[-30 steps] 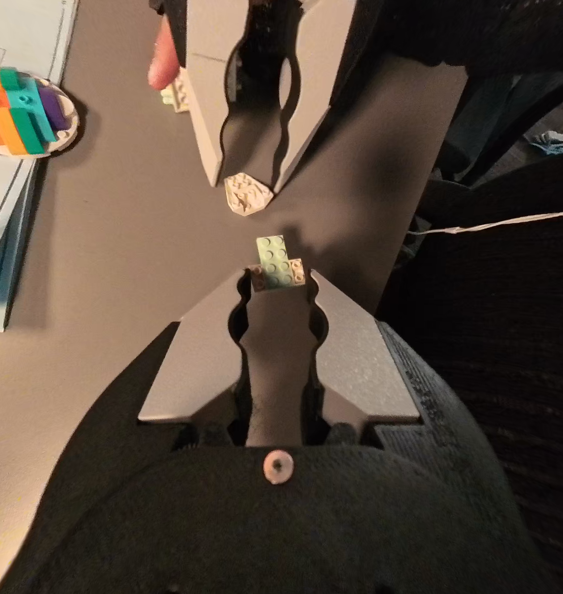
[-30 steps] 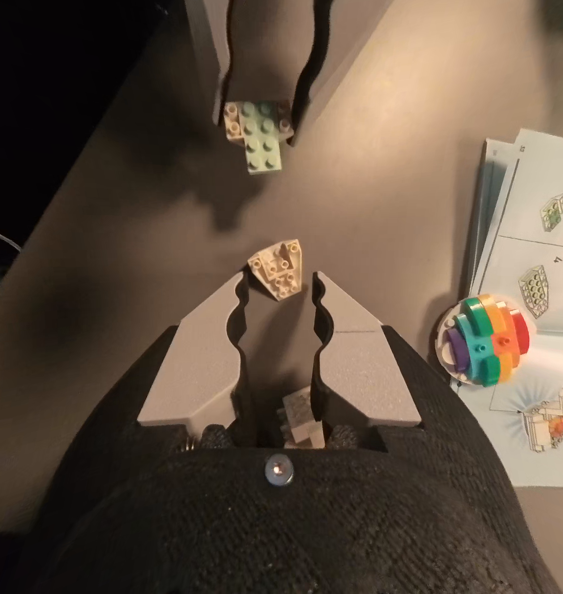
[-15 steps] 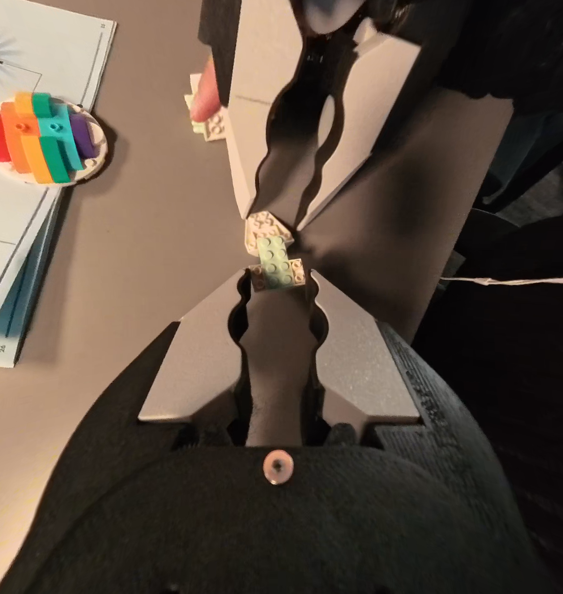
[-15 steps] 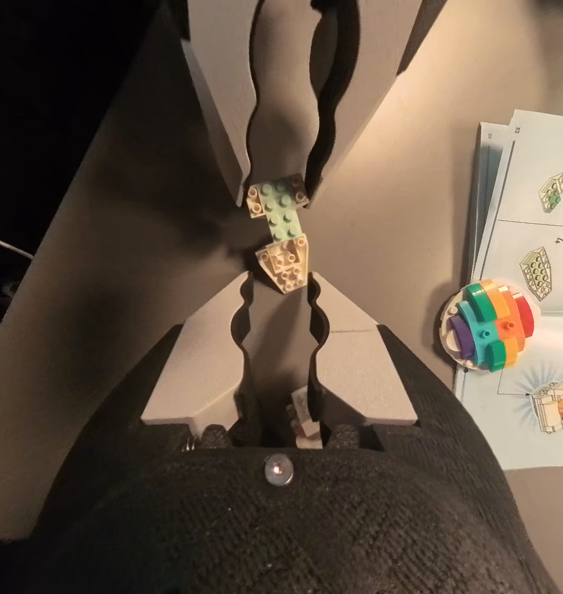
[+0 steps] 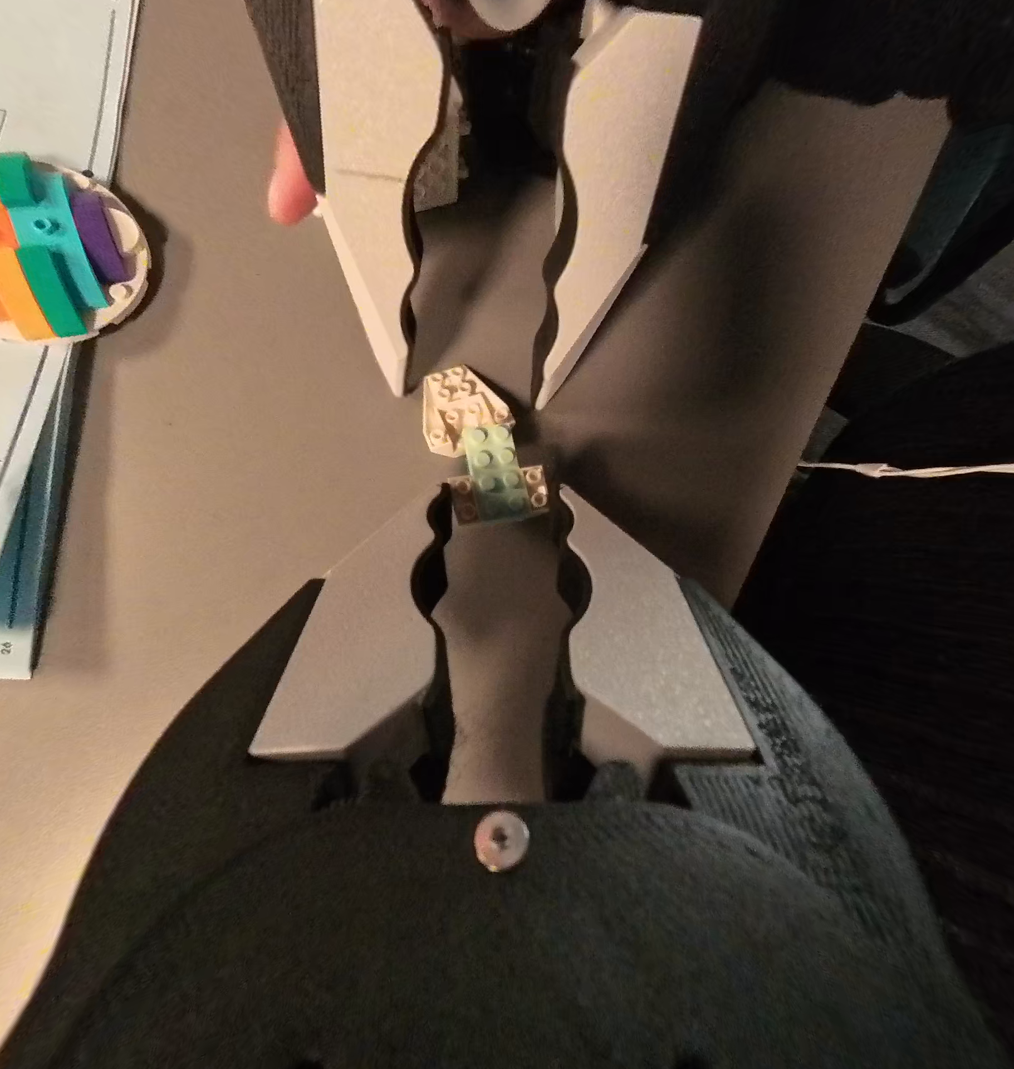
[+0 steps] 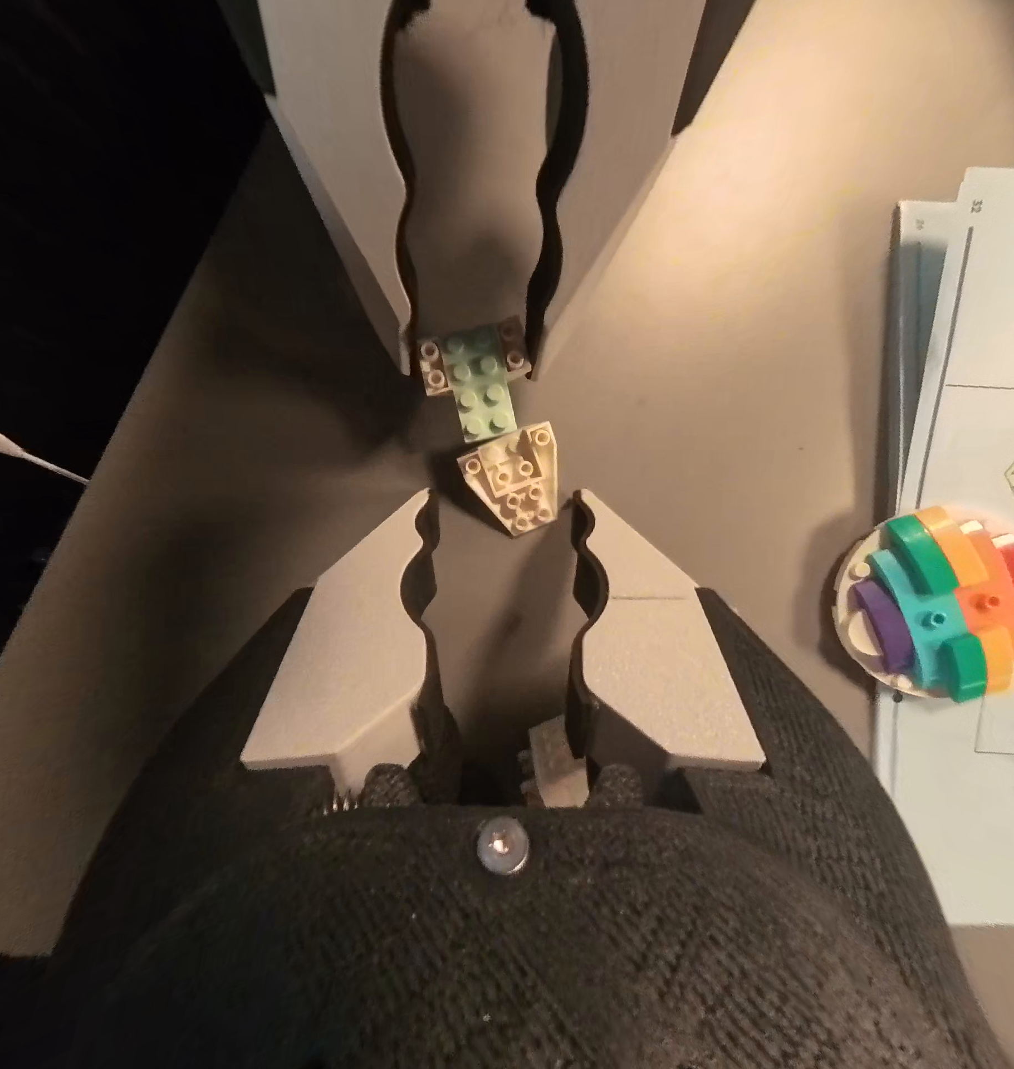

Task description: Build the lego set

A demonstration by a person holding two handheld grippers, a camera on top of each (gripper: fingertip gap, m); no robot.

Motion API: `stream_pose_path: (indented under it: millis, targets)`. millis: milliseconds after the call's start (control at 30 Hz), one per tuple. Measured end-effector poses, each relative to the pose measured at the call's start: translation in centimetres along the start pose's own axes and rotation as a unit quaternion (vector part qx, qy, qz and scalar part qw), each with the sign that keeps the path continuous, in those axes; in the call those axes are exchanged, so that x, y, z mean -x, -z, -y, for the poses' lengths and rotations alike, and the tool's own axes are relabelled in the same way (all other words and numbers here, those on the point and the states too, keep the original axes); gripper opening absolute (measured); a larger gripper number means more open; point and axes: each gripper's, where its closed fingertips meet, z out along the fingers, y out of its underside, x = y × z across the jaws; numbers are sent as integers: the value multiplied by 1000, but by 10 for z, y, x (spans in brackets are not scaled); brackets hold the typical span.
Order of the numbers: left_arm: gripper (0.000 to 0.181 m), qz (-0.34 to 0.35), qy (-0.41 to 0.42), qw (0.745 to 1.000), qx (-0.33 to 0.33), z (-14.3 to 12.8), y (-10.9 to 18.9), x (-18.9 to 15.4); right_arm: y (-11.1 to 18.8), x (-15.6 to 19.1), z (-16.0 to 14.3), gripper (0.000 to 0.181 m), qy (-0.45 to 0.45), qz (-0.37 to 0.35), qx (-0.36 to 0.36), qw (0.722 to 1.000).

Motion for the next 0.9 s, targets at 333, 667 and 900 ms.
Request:
stream_pose_path:
  millis: [333, 667, 900]
  targets:
    - [33, 25, -13, 999, 21, 2, -1, 5, 0, 0, 2, 23, 3, 1, -2, 1000]
    - [32, 0, 12, 998, 54, 2, -10, 4, 0, -3, 0, 23, -1, -14, 12, 1000]
    - [32, -8, 16, 998, 62, 4, -9, 11, -1, 0, 2, 23, 4, 0, 0, 1000]
